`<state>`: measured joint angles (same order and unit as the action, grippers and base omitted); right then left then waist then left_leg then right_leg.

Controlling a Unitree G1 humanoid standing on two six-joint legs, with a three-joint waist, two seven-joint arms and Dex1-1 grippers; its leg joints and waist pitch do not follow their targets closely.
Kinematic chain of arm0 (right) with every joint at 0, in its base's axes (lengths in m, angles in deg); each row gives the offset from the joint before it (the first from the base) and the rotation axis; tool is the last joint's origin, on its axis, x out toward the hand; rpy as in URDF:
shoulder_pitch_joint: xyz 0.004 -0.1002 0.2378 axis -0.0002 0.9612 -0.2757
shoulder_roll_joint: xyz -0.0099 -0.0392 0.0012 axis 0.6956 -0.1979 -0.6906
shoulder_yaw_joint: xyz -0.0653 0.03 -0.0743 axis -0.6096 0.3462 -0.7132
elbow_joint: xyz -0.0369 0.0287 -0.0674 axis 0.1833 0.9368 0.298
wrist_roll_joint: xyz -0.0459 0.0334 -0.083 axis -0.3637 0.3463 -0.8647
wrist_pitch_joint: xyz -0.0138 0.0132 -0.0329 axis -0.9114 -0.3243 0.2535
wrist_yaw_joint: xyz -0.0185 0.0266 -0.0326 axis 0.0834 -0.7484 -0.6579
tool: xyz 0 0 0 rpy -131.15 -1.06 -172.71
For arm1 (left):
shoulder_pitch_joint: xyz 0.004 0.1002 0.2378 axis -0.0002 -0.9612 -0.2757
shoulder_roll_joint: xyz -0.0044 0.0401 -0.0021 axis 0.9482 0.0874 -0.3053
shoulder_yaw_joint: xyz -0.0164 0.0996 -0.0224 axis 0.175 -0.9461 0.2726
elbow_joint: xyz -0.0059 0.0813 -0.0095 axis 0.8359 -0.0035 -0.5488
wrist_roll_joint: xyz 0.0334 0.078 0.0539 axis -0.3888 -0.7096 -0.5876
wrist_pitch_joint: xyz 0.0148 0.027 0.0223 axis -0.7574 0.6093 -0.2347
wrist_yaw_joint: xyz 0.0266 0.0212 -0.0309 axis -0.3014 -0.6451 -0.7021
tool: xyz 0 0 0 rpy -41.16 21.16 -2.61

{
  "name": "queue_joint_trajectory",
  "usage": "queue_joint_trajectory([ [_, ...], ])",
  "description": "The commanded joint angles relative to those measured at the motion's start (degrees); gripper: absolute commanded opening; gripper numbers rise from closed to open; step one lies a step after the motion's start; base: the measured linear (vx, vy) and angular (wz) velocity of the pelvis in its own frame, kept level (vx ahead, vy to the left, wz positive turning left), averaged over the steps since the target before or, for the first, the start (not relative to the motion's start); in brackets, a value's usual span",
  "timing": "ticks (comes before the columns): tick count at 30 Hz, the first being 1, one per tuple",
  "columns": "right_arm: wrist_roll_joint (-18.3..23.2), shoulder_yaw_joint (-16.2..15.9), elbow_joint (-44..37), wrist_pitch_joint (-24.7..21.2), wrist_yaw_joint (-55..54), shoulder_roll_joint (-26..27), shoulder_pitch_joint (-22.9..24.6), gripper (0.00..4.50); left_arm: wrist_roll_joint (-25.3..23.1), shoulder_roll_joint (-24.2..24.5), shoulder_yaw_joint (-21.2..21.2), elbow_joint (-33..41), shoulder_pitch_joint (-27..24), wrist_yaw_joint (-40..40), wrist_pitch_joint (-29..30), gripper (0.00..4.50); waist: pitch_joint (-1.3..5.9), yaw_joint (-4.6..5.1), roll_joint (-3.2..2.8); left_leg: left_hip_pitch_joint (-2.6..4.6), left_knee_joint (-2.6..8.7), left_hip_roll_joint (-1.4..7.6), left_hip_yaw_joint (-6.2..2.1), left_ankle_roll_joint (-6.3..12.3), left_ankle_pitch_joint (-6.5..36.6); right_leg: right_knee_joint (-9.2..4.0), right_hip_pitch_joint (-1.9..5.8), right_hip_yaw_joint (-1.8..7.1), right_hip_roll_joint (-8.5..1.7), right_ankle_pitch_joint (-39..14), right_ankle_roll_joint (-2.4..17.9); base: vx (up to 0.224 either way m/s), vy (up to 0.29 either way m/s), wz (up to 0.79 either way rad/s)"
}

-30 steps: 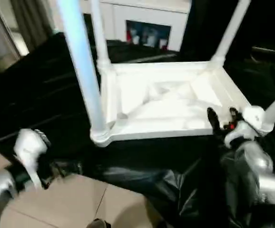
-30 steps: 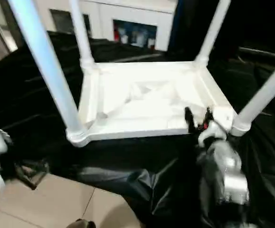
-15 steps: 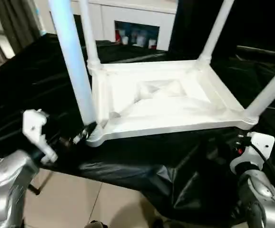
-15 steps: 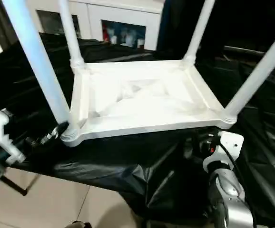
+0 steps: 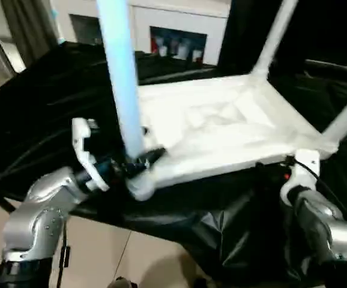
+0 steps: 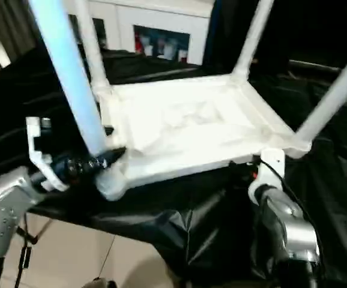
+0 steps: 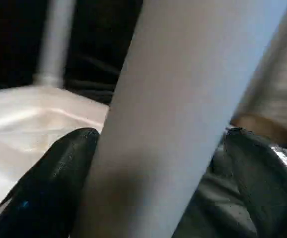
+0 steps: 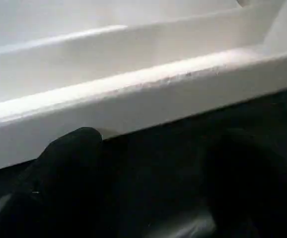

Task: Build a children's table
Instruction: Rotate table base

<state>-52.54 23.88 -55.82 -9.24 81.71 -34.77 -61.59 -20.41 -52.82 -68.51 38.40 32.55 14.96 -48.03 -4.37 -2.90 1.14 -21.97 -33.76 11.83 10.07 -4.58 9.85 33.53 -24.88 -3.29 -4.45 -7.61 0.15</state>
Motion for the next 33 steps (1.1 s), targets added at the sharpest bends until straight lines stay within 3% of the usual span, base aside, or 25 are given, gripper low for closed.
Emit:
queue_joint_trajectory([
  [1, -1.0, -1.3, 3.8, 0.6, 1.6, -0.2, -2.8, 4.46, 4.4, 0.0, -3.1, 3.9, 2.2, 2.9, 3.3, 4.5, 4.23, -0.15, -0.22, 0.63, 3.97, 0.25, 0.31, -0.22, 13.0, -2.92, 3.49, 1.81, -2.05, -14.1, 9.6, 0.0, 0.0, 0.0],
  [4, -1.9, -2.3, 8.2, 2.3, 3.1, -0.2, -6.5, 4.46, 7.0, -1.6, -5.5, 5.3, 5.1, 3.4, 5.6, 4.5, 4.37, 0.18, 0.12, 0.43, 3.59, 0.13, 0.5, -0.27, 12.2, -2.72, 3.74, 1.87, -2.14, -14.1, 10.1, 0.0, 0.0, 0.0],
  [9, -3.0, -4.4, 12.4, 3.5, 5.0, 1.0, -10.5, 4.46, 3.4, -5.6, -11.1, 2.9, 8.7, 4.3, 3.4, 4.5, 4.38, 0.59, 0.49, 0.15, 3.38, 0.05, 0.46, -0.26, 13.5, -3.55, 3.88, 1.68, -2.14, -21.7, 7.1, 0.0, 0.0, 0.0],
  [11, -3.7, -5.3, 14.1, 4.3, 5.7, 2.1, -12.1, 4.46, 0.7, -7.4, -13.9, 0.0, 10.6, 4.8, 1.5, 4.5, 4.42, 0.6, 0.4, 0.58, 3.18, -0.05, 0.52, -0.32, 14.8, -4.28, 3.38, 1.6, -2.1, -25.8, 5.4, 0.0, 0.0, 0.0],
  [12, -4.3, -6.3, 15.8, 5.2, 6.6, 3.5, -13.6, 4.46, -1.5, -9.5, -16.3, -3.3, 12.8, 5.4, -0.5, 4.5, 4.42, 0.74, 0.18, 0.35, 3.27, -0.13, 0.36, -0.3, 15.0, -4.53, 3.41, 1.46, -2.18, -27.6, 4.8, 0.0, 0.0, 0.0],
  [18, -5.6, -8.1, 19.2, 7.4, 8.0, 6.0, -16.2, 4.46, -4.3, -13.2, -19.3, -9.0, 16.8, 5.0, -3.7, 4.5, 4.51, 1.19, 0.23, 0.24, 3.13, -0.14, -0.24, -0.83, 18.1, -5.09, 3.64, 0.53, -2.33, -32.2, 3.2, 0.0, 0.0, 0.0],
  [22, -6.4, -9.1, 22.6, 9.5, 9.2, 7.8, -18.2, 4.46, -8.3, -16.6, -21.4, -14.4, 19.4, 3.7, -8.5, 4.5, 4.72, 1.1, 0.19, 0.77, 2.96, -0.03, -0.12, -0.23, 17.8, -5.27, 3.33, 0.55, -2.35, -29.9, 4.5, 0.0, 0.0, 0.0],
  [24, -6.8, -8.8, 24.0, 10.4, 9.6, 8.5, -19.1, 4.46, -10.1, -17.9, -21.8, -16.9, 20.3, 3.2, -10.7, 4.5, 4.65, 1.34, 0.31, 0.27, 3.17, -0.03, -0.21, 0.37, 17.8, -5.11, 3.74, 0.35, -2.3, -29.2, 5.2, 0.0, 0.0, 0.0],
  [33, -7.1, -8.3, 27.8, 13.6, 11.1, 9.7, -21.2, 4.46, -17.4, -20.5, -22.5, -26.2, 23.8, -1.4, -18.4, 4.5, 5.06, 1.26, 0.26, 0.4, 3.03, 0.15, -0.04, 1.62, 15.6, -4.41, 3.99, 0.66, -2.35, -23.3, 8.5, 0.0, 0.0, 0.0],
])
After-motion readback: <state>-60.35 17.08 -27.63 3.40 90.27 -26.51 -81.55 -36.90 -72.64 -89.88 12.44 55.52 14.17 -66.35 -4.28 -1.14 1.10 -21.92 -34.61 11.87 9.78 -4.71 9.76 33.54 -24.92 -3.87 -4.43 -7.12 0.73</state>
